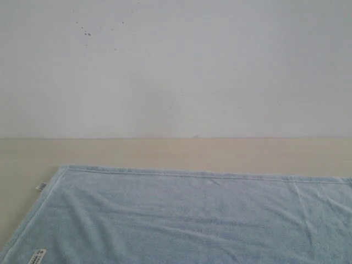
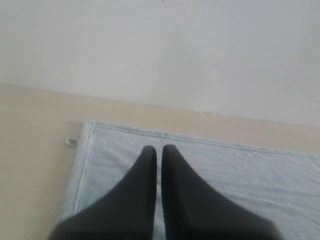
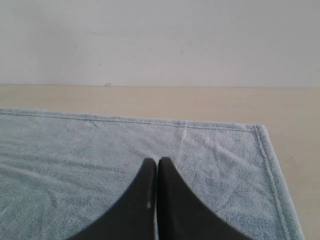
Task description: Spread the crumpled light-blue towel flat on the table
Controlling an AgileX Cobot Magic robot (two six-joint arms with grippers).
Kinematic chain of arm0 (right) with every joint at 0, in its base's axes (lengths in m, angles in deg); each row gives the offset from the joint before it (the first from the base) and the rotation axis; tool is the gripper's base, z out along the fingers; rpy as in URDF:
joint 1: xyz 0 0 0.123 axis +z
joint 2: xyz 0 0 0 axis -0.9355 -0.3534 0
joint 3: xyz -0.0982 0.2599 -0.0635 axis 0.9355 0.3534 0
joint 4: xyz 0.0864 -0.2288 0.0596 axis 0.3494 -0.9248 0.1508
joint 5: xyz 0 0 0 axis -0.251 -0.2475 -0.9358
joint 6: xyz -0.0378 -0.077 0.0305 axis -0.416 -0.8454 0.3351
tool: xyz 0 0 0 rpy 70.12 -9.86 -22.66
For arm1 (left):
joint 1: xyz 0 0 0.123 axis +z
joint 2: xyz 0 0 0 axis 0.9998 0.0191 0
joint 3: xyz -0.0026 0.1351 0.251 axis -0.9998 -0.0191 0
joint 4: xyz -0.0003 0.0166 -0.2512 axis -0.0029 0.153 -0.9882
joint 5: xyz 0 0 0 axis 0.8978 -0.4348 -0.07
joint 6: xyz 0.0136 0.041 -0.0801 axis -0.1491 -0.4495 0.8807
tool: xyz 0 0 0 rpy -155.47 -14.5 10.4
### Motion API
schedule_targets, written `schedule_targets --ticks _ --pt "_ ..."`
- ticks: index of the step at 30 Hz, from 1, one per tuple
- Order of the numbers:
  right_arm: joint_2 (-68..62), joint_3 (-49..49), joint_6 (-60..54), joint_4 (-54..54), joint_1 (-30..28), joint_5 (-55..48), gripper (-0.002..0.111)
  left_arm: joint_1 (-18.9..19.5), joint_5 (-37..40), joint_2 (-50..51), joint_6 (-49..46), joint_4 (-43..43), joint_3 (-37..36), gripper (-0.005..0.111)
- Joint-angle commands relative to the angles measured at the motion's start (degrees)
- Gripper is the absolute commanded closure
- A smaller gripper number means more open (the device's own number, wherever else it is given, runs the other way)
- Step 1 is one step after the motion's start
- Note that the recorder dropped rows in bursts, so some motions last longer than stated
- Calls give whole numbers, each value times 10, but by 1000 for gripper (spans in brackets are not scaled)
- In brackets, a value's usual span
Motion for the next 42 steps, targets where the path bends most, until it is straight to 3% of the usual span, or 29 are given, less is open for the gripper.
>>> schedule_targets --ticks 1,42 --pt "2 0 1 1 1 7 108 -5 -15 -1 -69 3 -3 103" --pt "2 0 2 1 1 7 108 -5 -15 -1 -80 3 -3 103"
